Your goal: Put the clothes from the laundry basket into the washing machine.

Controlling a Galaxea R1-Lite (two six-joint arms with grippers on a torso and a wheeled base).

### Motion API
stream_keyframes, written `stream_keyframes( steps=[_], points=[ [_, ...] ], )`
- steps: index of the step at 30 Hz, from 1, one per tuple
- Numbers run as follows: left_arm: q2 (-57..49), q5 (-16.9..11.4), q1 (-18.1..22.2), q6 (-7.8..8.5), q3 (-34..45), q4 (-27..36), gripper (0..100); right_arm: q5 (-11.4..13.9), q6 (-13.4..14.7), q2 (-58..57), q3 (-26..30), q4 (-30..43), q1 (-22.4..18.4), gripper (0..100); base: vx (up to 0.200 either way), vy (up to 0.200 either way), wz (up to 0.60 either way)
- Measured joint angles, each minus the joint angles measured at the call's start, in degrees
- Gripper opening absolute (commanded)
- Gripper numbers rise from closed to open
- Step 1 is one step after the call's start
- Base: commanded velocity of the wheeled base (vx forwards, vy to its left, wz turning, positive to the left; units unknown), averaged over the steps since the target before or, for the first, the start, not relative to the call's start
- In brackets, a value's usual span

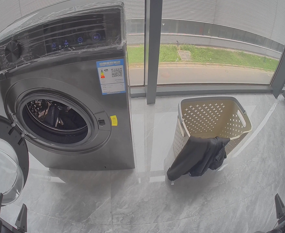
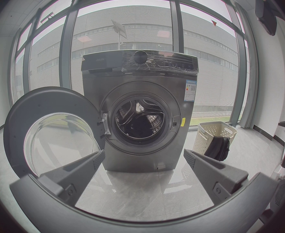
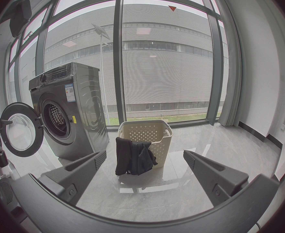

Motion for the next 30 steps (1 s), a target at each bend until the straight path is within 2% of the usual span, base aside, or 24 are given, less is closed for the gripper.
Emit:
stream_keyframes(
  steps=[8,30],
  points=[
    [0.0,0.09,0.0,-0.06,0.0,0.0,100,-0.01,0.0,0.0,0.0,0.01,0.0,100,0.0,0.0,0.0],
    [0.02,0.0,0.0,-0.02,0.0,0.06,100,0.0,0.0,0.05,0.0,0.0,0.0,100,0.0,-0.2,0.0]
  ],
)
